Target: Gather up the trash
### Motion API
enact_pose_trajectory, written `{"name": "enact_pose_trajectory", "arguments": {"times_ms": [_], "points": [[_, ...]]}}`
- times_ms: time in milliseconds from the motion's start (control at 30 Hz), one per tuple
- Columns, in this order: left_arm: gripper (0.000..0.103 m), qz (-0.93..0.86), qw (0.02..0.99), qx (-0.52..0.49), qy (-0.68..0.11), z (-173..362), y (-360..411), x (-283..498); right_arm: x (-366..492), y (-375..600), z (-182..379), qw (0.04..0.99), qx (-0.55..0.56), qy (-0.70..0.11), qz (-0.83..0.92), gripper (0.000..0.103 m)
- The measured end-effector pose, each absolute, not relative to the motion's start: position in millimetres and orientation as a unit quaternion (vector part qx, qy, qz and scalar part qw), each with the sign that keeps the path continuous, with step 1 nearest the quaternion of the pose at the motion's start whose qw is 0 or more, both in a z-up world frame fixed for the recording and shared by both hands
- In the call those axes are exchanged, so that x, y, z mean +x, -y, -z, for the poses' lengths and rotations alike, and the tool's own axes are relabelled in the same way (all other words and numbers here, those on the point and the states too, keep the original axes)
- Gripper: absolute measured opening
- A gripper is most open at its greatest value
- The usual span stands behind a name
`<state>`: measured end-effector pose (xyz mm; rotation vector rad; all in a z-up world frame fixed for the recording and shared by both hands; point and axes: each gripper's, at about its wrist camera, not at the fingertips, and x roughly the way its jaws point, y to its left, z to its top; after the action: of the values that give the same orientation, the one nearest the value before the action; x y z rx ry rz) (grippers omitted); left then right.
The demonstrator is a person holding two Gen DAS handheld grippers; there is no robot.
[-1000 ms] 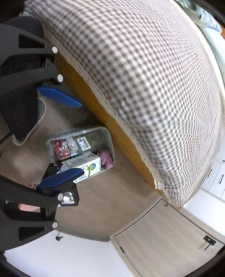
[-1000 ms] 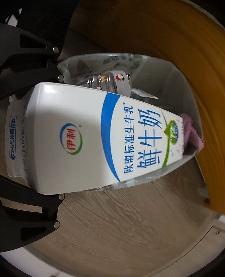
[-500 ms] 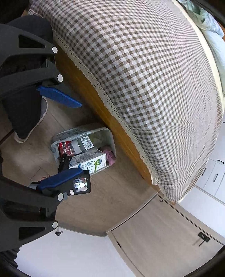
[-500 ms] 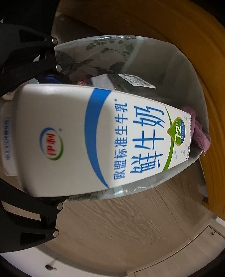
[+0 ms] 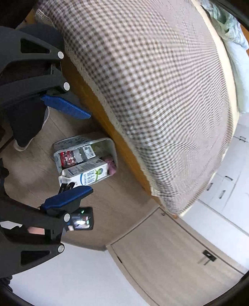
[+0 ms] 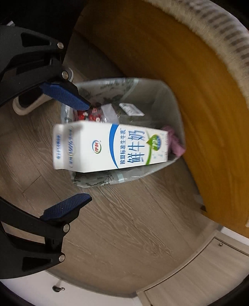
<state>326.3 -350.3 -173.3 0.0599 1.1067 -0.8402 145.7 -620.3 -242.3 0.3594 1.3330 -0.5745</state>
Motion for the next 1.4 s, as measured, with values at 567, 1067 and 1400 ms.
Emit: {"name": "enact_pose_trajectory", "arguments": {"times_ms": [567,1067,1400], "points": [[0.081,0.24,0.922,0.009,-0.303,18,107,267,188,428,-44,0.926,0.046,-0.362,0.091,0.085],[0.092,0.06,0.984,0.025,-0.167,-17,-9,115,92,264,-105,0.979,-0.032,-0.196,-0.045,0.085],[0.095,0.072,0.986,0.036,-0.145,-23,-7,66,64,273,-97,0.979,-0.02,-0.198,-0.052,0.089]]}}
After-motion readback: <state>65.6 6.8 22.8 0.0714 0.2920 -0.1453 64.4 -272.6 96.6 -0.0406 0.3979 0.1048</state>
